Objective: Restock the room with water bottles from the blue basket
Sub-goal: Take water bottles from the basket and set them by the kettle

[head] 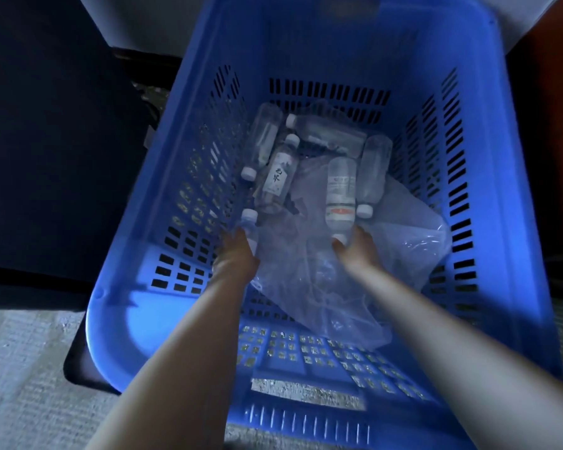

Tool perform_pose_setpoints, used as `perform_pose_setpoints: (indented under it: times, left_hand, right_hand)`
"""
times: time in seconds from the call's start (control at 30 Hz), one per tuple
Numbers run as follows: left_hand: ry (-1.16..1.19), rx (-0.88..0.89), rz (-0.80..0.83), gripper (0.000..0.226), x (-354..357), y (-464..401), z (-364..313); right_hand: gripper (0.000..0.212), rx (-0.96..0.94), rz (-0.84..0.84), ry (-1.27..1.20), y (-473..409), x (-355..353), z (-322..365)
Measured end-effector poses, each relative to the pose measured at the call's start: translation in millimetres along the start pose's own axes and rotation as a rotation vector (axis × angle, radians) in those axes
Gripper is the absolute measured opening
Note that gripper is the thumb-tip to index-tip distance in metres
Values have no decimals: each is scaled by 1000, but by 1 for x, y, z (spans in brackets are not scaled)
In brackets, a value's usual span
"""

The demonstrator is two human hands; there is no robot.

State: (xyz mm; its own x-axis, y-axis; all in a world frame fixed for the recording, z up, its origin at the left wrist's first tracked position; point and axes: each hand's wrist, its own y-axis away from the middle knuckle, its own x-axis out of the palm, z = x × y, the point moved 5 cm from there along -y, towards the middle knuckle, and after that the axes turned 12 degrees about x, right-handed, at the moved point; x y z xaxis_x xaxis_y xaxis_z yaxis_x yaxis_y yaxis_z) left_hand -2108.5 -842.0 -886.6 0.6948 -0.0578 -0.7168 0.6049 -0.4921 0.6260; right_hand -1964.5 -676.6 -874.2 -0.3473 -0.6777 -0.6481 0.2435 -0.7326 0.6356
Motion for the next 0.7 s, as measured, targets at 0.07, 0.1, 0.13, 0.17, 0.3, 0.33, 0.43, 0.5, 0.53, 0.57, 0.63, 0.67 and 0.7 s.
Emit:
perform_pose_setpoints:
  times: [0.07, 0.1, 0.13, 0.17, 0.3, 0.33, 0.43, 0.5, 0.53, 0.57, 0.63, 0.67, 0.7]
  left_hand:
    - [11, -52, 2, 80, 4, -5, 3]
    - [26, -75, 5, 82, 5, -8, 6]
    - [57, -103, 7, 82, 7, -10, 10]
    - [94, -139, 13, 80, 9, -11, 15]
    - [138, -179, 115, 59, 18, -12, 28]
    - [142, -161, 124, 57, 18, -13, 28]
    - [165, -119, 140, 67, 22, -18, 29]
    - [196, -98, 137, 77, 24, -20, 31]
    - [208, -97, 127, 78, 24, -21, 31]
    - [208, -93, 111, 76, 23, -21, 30]
    - [192, -69, 88, 67, 20, -21, 29]
    - [196, -65, 85, 64, 19, -21, 29]
    - [203, -66, 79, 63, 18, -21, 28]
  right_hand:
    - [49, 16, -1, 25, -7, 2, -2]
    - [49, 32, 10, 32, -10, 4, -1]
    - [49, 47, 24, 29, -13, 6, 0]
    - [50, 65, 35, 11, -16, 10, 2]
    - [60, 146, 12, -149, -30, 20, 5]
    - [64, 168, 8, -185, -34, 22, 6]
    - [71, 225, -28, -261, -44, 22, 6]
    - [72, 223, -62, -317, -50, 19, 5]
    - [72, 214, -73, -328, -52, 17, 5]
    - [72, 205, -79, -316, -52, 16, 5]
    - [71, 170, -77, -282, -50, 15, 9]
    - [69, 140, -73, -281, -46, 14, 13]
    - [68, 100, -78, -280, -42, 10, 18]
